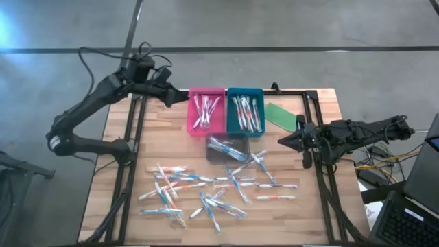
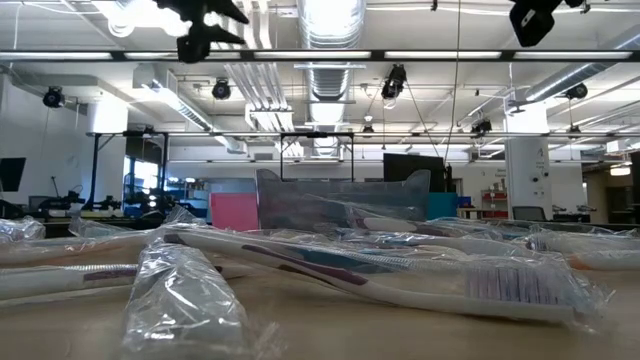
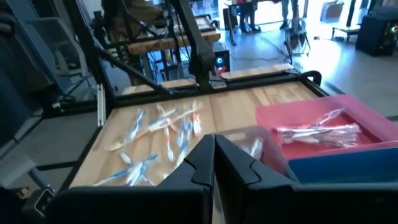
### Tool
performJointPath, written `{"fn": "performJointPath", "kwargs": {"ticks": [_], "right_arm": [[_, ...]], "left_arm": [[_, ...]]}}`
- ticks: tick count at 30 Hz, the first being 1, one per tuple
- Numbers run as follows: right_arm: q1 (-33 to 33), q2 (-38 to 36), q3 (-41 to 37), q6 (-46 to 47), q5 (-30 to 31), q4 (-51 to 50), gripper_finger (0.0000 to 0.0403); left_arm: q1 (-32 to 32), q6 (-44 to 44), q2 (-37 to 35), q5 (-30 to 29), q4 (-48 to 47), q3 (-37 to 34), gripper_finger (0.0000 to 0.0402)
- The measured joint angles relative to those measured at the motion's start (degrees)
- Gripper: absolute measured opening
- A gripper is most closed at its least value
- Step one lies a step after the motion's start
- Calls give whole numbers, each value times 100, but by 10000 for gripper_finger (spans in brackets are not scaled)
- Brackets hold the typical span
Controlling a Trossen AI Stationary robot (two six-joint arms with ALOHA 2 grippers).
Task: Pick & Place Toothbrushes
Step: Put the blue toothbrush into the transparent gray bin
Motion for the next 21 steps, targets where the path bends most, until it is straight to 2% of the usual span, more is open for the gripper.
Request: {"fn": "performJointPath", "kwargs": {"ticks": [5, 10, 15, 21], "right_arm": [[0, 492, 0, 170, -4, 229, 8], [5, 1108, 46, 170, -14, 435, 8], [64, 1707, 301, 150, -15, 350, 8], [92, 2358, 776, 414, 3, -322, 8]], "left_arm": [[-352, 1187, -251, -90, 244, -20, 170], [-914, 1543, -338, -100, 779, -259, 170], [-1375, 1746, -471, -97, 1802, -931, 170], [-1681, 2271, -818, -97, 3515, -2124, 170]]}}
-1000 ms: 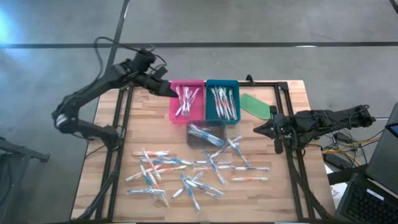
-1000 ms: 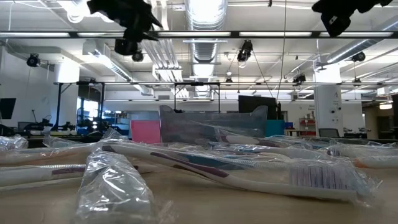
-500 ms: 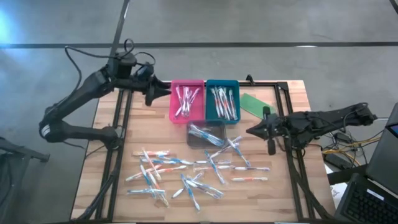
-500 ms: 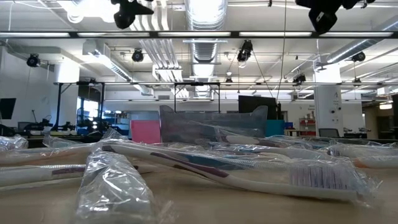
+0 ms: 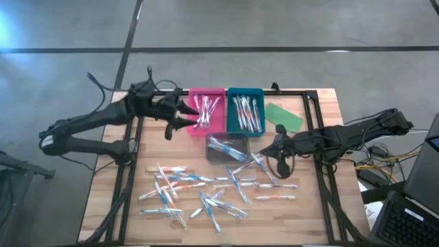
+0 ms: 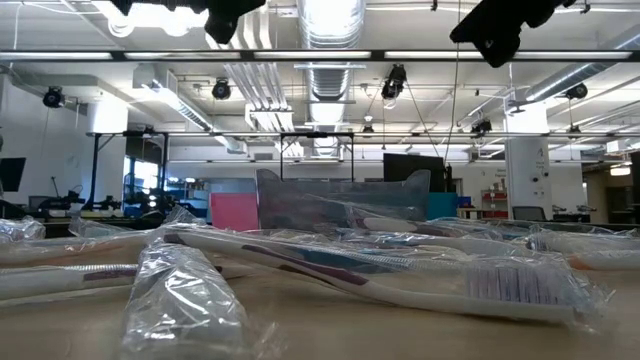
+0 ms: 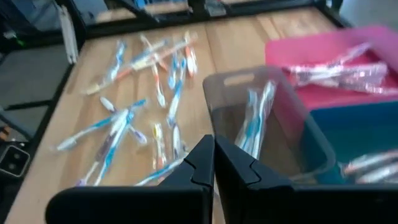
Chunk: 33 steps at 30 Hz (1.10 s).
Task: Pick & Place Toothbrushes
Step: Put the blue toothbrush into the transparent gray bin
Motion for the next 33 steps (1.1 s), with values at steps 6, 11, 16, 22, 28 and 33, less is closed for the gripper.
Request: {"fn": "performJointPath", "kwargs": {"ticks": [6, 11, 16, 22, 28, 33], "right_arm": [[28, 660, 394, 453, 51, -664, 8], [75, 1211, 798, 847, 89, -1223, 8], [248, 1764, 1259, 1700, 516, -2289, 8], [451, 2331, 1388, 3149, 665, -3376, 8], [448, 2757, 1021, 3660, 661, -3309, 8], [495, 3050, 883, 4025, 650, -3215, 8]], "left_arm": [[-74, 50, -326, 0, 1488, -1131, 170], [-76, -92, -403, -2, 2068, -1891, 170], [-79, -384, -288, -2, 3116, -2661, 170], [-79, -385, -160, -4, 3987, -3201, 170], [-79, -270, -161, -28, 4192, -3323, 170], [-79, -408, -157, -26, 4191, -3291, 170]]}}
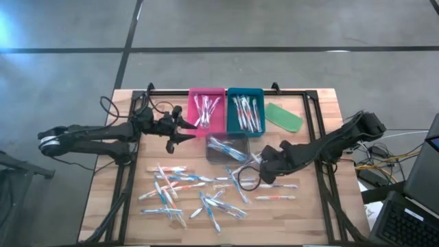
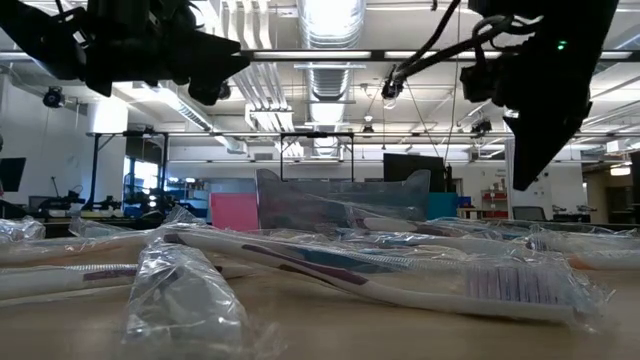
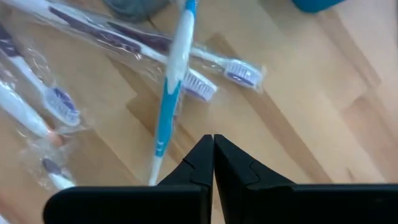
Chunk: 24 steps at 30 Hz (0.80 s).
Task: Pick & Place Toothbrushes
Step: Put the blue toothbrush into the transparent gray bin
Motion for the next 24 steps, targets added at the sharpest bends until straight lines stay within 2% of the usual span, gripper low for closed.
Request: {"fn": "performJointPath", "kwargs": {"ticks": [10, 24], "right_arm": [[180, 128, -8, 359, -63, 482, 15], [180, 476, -293, 367, -356, 1246, 108]], "left_arm": [[0, -107, 13, 0, -7, -15, 170], [0, -114, 15, 2, -10, -23, 170]]}}
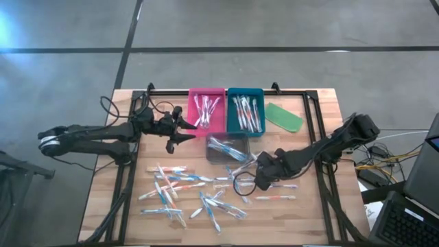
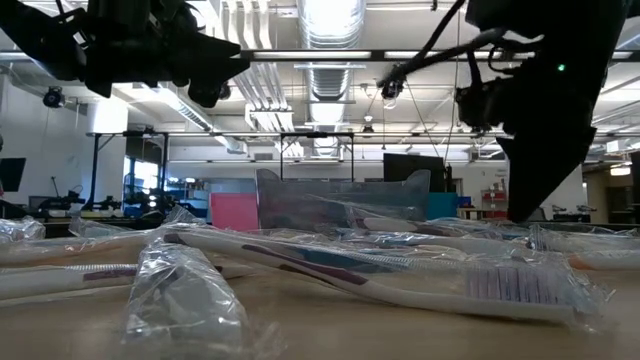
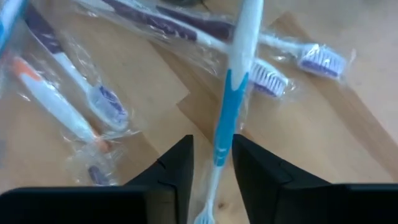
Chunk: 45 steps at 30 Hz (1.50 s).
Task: Pick & Place Toothbrushes
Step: Put the blue toothbrush into the transparent gray bin
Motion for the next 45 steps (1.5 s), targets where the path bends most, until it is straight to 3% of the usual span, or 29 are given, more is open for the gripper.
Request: {"fn": "performJointPath", "kwargs": {"ticks": [15, 32, 45], "right_arm": [[2, 675, -76, 140, 32, 86, 154], [-2, 459, -122, 118, 25, -66, 28], [23, 334, -122, 144, 49, -518, 23]], "left_arm": [[1, 0, 2, 1, -3, -3, 170], [0, 2, 2, 2, -3, -3, 170], [0, 2, 2, 2, -3, -3, 170]]}}
